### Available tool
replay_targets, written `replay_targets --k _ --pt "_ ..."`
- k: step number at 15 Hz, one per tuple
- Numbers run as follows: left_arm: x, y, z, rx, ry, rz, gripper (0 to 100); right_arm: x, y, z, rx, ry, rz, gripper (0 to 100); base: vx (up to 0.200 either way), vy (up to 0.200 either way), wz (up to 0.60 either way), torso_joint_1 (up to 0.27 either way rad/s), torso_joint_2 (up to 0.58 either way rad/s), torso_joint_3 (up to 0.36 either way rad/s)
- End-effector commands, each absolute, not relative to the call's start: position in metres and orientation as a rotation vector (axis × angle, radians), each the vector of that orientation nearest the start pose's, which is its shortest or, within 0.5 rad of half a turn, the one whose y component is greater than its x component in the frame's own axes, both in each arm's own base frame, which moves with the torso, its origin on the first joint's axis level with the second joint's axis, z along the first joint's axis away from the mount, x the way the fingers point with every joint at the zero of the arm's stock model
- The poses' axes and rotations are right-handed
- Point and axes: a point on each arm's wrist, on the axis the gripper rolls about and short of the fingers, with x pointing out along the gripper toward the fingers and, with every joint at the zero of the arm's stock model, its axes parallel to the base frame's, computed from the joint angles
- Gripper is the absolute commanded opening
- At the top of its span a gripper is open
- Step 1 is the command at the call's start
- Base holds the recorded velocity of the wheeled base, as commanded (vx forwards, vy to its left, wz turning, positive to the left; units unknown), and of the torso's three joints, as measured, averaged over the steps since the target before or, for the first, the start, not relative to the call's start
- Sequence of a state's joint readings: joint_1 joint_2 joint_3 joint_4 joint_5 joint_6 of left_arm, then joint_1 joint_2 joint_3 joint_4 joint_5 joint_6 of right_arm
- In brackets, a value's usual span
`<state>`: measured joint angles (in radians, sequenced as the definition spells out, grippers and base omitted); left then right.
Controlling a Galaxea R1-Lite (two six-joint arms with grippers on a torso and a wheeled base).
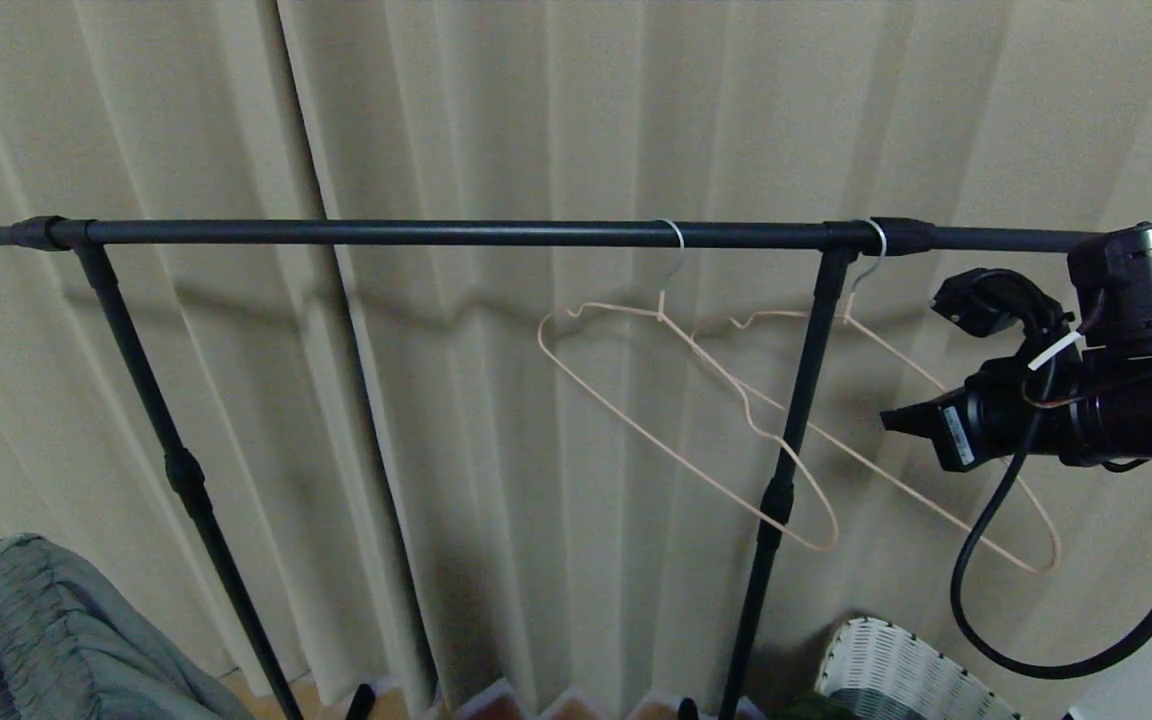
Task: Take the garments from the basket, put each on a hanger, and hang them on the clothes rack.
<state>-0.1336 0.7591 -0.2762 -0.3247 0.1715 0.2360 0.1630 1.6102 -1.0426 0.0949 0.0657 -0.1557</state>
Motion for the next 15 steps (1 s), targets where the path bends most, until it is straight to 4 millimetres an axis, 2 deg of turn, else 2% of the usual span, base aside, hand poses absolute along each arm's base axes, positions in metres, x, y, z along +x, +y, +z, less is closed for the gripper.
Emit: replay_targets --k 1,5,9,11,12,14,15 --pt "0.073 -0.006 0.177 0.26 0.159 0.02 0 0.275 0.046 0.208 -0.181 0.639 0.27 0 0.0 0.0 0.0 0.0 0.0 0.0" --pt "0.073 -0.006 0.177 0.258 0.159 0.02 0 0.265 0.044 0.215 -0.175 0.615 0.266 0 0.0 0.0 0.0 0.0 0.0 0.0" --pt "0.074 -0.006 0.176 0.26 0.162 0.019 0 0.251 0.041 0.23 -0.061 0.57 0.223 0 0.0 0.0 0.0 0.0 0.0 0.0" --pt "0.074 -0.006 0.176 0.261 0.164 0.013 0 0.23 0.034 0.24 -0.043 0.527 0.202 0 0.0 0.0 0.0 0.0 0.0 0.0" --pt "0.074 -0.007 0.176 0.261 0.164 0.011 0 0.227 0.033 0.24 -0.044 0.523 0.2 0 0.0 0.0 0.0 0.0 0.0 0.0" --pt "0.074 -0.007 0.176 0.261 0.162 0.012 0 0.196 0.024 0.239 -0.039 0.5 0.177 0 0.0 0.0 0.0 0.0 0.0 0.0" --pt "0.074 -0.007 0.176 0.262 0.162 0.012 0 0.189 0.022 0.238 -0.037 0.495 0.17 0 0.0 0.0 0.0 0.0 0.0 0.0"
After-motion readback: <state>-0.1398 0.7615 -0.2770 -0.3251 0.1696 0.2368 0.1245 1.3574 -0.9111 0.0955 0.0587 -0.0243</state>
